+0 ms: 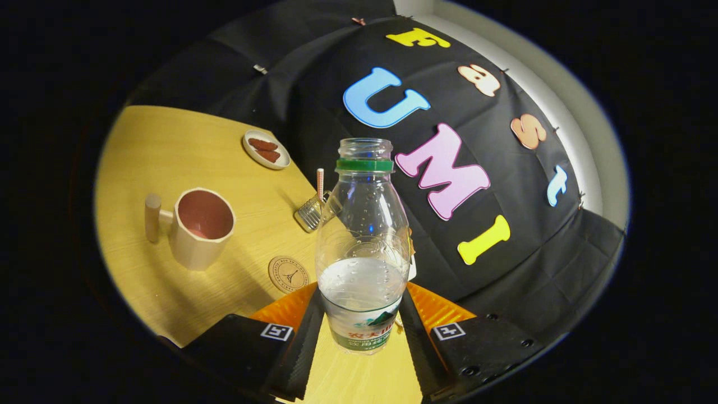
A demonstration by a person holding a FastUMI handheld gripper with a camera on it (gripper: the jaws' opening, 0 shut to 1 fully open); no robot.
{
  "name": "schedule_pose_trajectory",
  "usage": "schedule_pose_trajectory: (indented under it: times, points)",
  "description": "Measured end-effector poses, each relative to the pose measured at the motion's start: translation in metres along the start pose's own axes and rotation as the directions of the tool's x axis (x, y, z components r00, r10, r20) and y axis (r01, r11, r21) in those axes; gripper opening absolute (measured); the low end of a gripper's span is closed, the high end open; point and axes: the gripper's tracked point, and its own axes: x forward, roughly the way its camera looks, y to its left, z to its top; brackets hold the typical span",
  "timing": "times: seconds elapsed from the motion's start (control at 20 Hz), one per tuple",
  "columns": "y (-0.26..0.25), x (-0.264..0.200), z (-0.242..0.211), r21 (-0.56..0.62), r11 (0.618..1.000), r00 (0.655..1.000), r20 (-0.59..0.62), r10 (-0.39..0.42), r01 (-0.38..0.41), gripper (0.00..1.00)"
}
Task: Take the bottle from table, then pour the juice into the cup, finally place the bottle on the coaster
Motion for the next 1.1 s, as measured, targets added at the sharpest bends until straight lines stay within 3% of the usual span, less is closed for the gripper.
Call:
schedule_pose_trajectory:
  times: [0.2, 0.55, 1.1]
  points:
    - [0.020, 0.010, -0.003, -0.148, 0.987, 0.998, -0.033, 0.054, -0.058, 0.75]
    - [0.038, 0.020, -0.009, -0.354, 0.929, 0.994, -0.070, 0.086, -0.105, 0.75]
    - [0.042, 0.042, -0.030, -0.509, 0.844, 0.980, -0.172, 0.097, -0.172, 0.75]
